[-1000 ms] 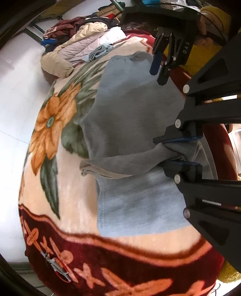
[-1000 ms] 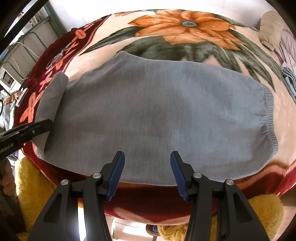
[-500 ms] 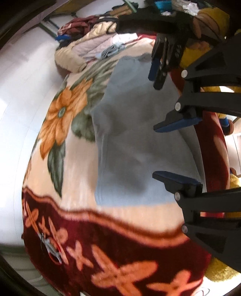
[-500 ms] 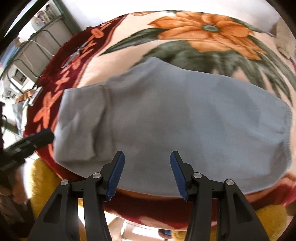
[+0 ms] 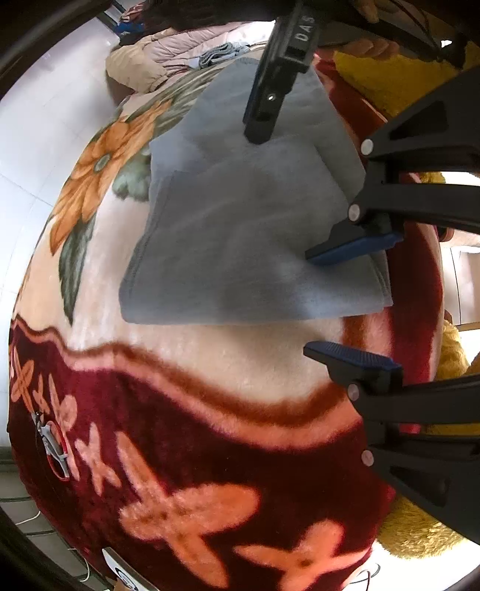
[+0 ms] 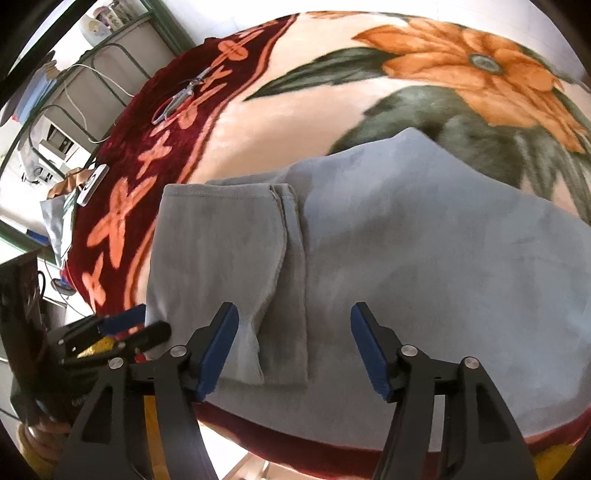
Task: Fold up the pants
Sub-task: 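Fold the waistband end over toward the cuffs and open the left gripper, then grasp the folded edge with the right gripper and lift it, then fold the held edge over the cuffs with the right gripper while the left gripper grasps the pants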
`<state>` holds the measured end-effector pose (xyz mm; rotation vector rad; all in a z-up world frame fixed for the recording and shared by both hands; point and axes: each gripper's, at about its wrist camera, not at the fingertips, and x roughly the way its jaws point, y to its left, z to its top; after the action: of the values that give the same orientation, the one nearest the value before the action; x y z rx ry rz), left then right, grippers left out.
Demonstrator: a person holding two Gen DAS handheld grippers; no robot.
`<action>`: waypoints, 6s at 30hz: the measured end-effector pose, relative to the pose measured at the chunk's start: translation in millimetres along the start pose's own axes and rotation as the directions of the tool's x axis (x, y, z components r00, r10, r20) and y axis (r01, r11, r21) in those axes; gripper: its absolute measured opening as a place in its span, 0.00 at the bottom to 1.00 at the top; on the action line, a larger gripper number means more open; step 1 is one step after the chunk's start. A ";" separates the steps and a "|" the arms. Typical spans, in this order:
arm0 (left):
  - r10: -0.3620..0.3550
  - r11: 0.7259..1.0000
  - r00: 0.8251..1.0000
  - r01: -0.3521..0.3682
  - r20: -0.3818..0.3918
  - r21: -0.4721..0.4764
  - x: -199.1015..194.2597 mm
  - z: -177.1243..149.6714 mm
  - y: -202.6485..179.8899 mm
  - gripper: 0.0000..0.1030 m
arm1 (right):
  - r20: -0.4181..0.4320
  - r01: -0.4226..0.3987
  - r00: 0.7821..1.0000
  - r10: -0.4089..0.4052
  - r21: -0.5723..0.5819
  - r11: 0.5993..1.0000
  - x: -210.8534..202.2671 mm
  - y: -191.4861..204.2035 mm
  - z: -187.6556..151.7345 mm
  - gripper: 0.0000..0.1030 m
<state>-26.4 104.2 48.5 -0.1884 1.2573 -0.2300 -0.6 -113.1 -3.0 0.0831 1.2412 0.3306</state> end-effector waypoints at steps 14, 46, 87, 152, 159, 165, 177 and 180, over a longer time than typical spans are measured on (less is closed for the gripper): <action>-0.027 0.999 1.000 0.027 0.012 -0.016 2.1 -1.8 3.3 0.46 | -0.014 0.153 0.988 -0.154 -0.043 0.987 36.4 29.4 -3.3 0.68; 0.008 0.997 0.994 0.000 0.107 -0.072 -43.7 -14.8 30.4 0.46 | 0.128 -0.066 0.989 0.071 -0.039 0.997 -39.1 51.9 1.7 0.09; 0.004 0.991 0.999 -0.009 0.037 0.132 -20.6 24.8 -72.4 0.47 | 0.219 0.250 0.923 -0.316 0.283 0.926 -169.5 -180.0 -45.6 0.09; -0.133 0.969 0.986 0.109 0.098 0.220 -15.6 82.4 -140.8 0.15 | 0.233 0.082 0.965 -0.124 0.183 0.980 -135.2 -149.4 -23.4 0.29; -0.026 0.973 0.990 -0.006 0.138 0.230 -26.9 96.6 -72.7 0.16 | 0.204 0.055 0.975 -0.086 0.155 0.986 -81.1 -107.2 -0.4 0.30; 0.024 0.979 0.995 -0.044 0.098 0.199 15.7 99.5 -32.7 0.20 | 0.110 0.166 0.976 -0.187 0.177 0.970 -24.1 -111.0 3.7 0.38; 0.088 0.983 0.988 -0.107 0.124 0.152 9.3 101.9 -8.3 0.46 | 0.141 0.235 0.959 -0.248 0.100 0.967 -53.2 -101.8 -0.6 0.41; 0.051 0.988 0.986 -0.074 0.159 0.139 -9.9 102.6 -11.4 0.46 | 0.216 0.264 0.937 -0.274 0.077 0.962 -74.3 -87.3 3.9 0.41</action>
<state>67.8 97.5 91.2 -0.0408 1.0861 -0.2468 -0.4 -217.2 45.2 -0.0102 1.0189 0.0509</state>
